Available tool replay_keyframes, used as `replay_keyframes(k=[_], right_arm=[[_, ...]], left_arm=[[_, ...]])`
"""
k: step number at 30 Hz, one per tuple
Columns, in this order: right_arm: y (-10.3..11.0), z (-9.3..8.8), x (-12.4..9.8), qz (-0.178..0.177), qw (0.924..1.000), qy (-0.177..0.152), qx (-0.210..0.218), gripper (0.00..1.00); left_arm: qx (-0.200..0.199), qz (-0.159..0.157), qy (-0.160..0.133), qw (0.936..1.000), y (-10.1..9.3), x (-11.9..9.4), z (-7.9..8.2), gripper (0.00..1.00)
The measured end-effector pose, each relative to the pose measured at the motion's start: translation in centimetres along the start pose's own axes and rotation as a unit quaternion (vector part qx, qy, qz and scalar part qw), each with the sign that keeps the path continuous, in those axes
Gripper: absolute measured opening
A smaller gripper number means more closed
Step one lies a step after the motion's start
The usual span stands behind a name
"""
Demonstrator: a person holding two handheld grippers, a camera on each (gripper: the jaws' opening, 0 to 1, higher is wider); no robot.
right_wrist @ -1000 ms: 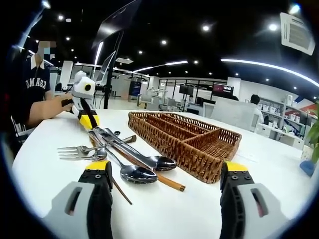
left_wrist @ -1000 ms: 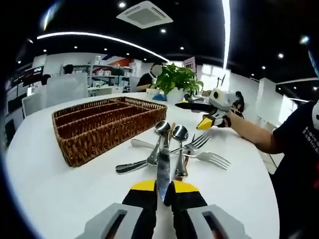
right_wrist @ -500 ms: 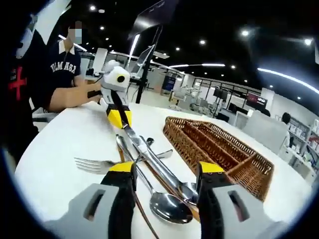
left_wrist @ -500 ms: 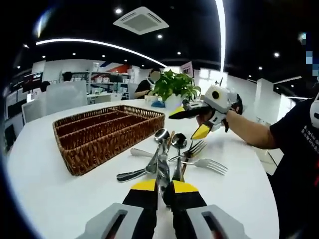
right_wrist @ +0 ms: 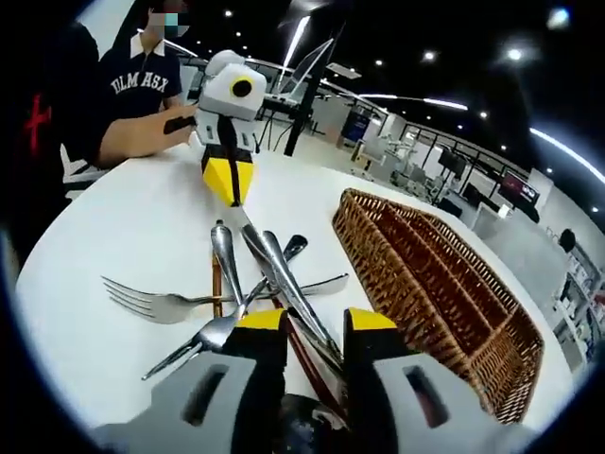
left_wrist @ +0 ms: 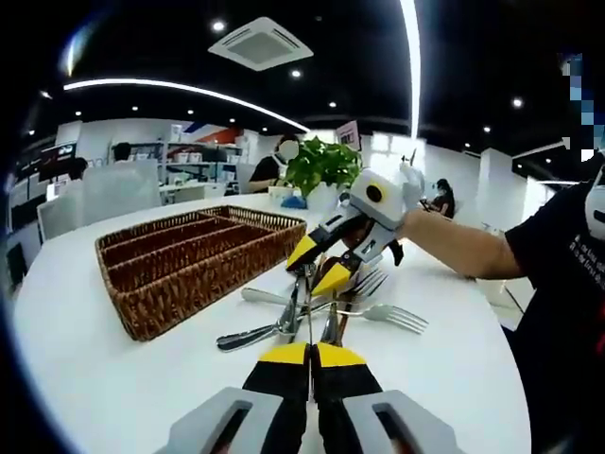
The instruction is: Arrange the knives, forks, and spoons in their matching storage slots by inserting each utensil handle-first until every utensil is classified and aligned in the correct compartment
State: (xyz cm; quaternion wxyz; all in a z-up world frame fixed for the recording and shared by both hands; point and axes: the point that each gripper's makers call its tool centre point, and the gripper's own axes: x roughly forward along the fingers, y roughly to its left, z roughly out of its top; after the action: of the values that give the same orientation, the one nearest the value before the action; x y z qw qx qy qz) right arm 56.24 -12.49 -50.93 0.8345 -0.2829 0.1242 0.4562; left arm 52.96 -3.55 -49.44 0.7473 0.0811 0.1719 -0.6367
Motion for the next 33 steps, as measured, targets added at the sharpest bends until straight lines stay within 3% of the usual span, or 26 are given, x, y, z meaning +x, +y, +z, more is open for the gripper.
replay_keyframes(k=[5, 12, 14, 19, 27, 33], right_arm=[[0.8, -0.1, 0.1, 0.013, 0.9998, 0.009, -0.015, 0.12], [1.4, 0.6, -0.1, 0.023, 0.9978, 0.014, -0.060, 0.12], [1.8, 0.6, 0.1, 0.030, 0.9967, 0.015, -0.074, 0.15], [1.6, 0.7, 0.3, 0.030, 0.9944, 0.021, -0.100, 0.09], [1.9, 0.8, 0.0, 0.039, 0.9827, 0.041, -0.177, 0.04], [1.9, 0.7, -0.3, 0.039, 0.9780, 0.057, -0.197, 0.01]], left_arm=[[0.003, 0.002, -0.001, 1.0000, 0.2, 0.0, 0.1, 0.00], [0.054, 0.007, -0.031, 0.9981, -0.4, 0.1, 1.8, 0.00], [0.056, 0.005, -0.036, 0.9978, -0.5, 0.2, 2.1, 0.00], [0.060, 0.001, -0.045, 0.9972, -0.9, 0.2, 2.4, 0.00], [0.066, -0.013, -0.070, 0.9953, -1.4, 0.2, 3.0, 0.00], [0.075, -0.015, -0.086, 0.9933, -1.7, 0.2, 3.4, 0.03]])
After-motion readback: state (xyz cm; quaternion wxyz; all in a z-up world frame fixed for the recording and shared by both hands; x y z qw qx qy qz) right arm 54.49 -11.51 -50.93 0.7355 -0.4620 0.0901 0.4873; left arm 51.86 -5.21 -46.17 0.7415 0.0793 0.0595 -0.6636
